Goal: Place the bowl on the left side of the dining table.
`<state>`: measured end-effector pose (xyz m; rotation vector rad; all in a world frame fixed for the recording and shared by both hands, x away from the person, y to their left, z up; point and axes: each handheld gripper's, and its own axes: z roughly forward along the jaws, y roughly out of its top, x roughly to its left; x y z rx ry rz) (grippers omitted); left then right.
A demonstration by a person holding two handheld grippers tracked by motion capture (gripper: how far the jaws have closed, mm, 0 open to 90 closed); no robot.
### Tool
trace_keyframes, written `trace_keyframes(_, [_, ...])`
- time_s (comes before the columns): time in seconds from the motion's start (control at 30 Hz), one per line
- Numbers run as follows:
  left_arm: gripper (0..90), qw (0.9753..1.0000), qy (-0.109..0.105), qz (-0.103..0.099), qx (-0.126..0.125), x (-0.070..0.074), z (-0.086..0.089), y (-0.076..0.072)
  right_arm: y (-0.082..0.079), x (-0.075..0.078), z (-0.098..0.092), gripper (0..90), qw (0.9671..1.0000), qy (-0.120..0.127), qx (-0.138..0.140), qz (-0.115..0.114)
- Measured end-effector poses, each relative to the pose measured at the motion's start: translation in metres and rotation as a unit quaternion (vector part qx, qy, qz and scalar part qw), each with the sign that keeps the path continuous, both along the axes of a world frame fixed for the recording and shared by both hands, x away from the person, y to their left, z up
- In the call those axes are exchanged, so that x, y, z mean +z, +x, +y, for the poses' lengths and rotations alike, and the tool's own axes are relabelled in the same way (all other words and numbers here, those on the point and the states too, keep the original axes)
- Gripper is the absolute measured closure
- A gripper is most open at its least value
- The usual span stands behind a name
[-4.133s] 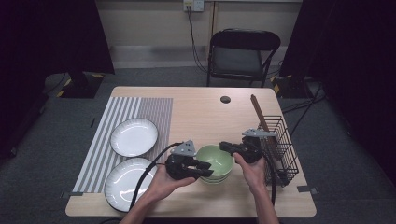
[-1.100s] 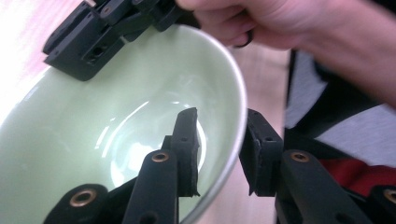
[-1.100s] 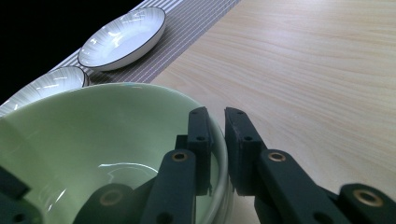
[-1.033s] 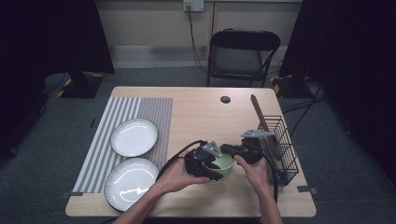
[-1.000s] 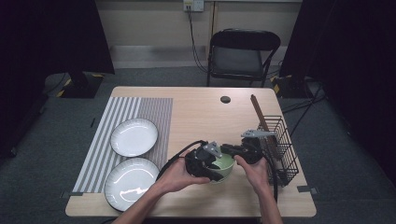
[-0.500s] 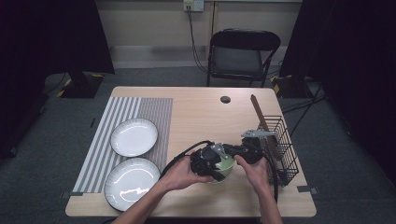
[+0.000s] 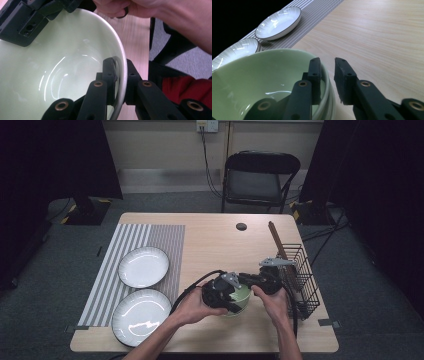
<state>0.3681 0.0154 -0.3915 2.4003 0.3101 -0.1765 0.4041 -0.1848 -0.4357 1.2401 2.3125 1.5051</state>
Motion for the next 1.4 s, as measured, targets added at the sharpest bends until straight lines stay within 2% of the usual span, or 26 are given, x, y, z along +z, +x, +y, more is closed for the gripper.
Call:
trace_keyframes(0.13, [83.6, 0.9998, -0.015, 0.012, 0.001, 0.001, 0.003, 0.003, 0.0, 0.001, -0.003, 67.6, 0.9999, 0.005, -0.009, -0.004])
trace_keyframes(0.27, [83.8, 0.9996, -0.022, 0.014, 0.0, 0.001, 0.005, 0.004, 0.001, 0.002, -0.004, 61.1, 0.9998, 0.004, -0.017, -0.003])
trace_keyframes(0.43, [84.1, 0.9988, -0.04, 0.028, 0.0, 0.003, 0.009, 0.007, 0.002, 0.007, -0.005, 55.7, 0.9998, -0.004, -0.017, -0.011])
trace_keyframes(0.87, [84.1, 0.9964, -0.071, 0.043, 0.015, 0.003, 0.015, 0.008, 0.005, 0.013, 0.002, 38.5, 0.9995, -0.011, -0.019, -0.022])
trace_keyframes(1.07, [84.1, 0.9955, -0.078, 0.052, 0.015, 0.004, 0.019, 0.009, 0.008, 0.019, 0.005, 32.6, 0.9993, -0.006, -0.024, -0.027])
trace_keyframes(1.2, [84.0, 0.9956, -0.079, 0.049, 0.016, 0.006, 0.021, 0.008, 0.01, 0.019, 0.011, 31.3, 0.9991, -0.009, -0.032, -0.027])
trace_keyframes(1.27, [84.0, 0.9944, -0.089, 0.055, 0.016, 0.008, 0.023, 0.009, 0.011, 0.02, 0.012, 29.8, 0.999, -0.008, -0.034, -0.027])
trace_keyframes(1.4, [84.0, 0.9934, -0.097, 0.06, 0.016, 0.01, 0.027, 0.009, 0.014, 0.023, 0.014, 27.1, 0.9987, -0.01, -0.04, -0.029])
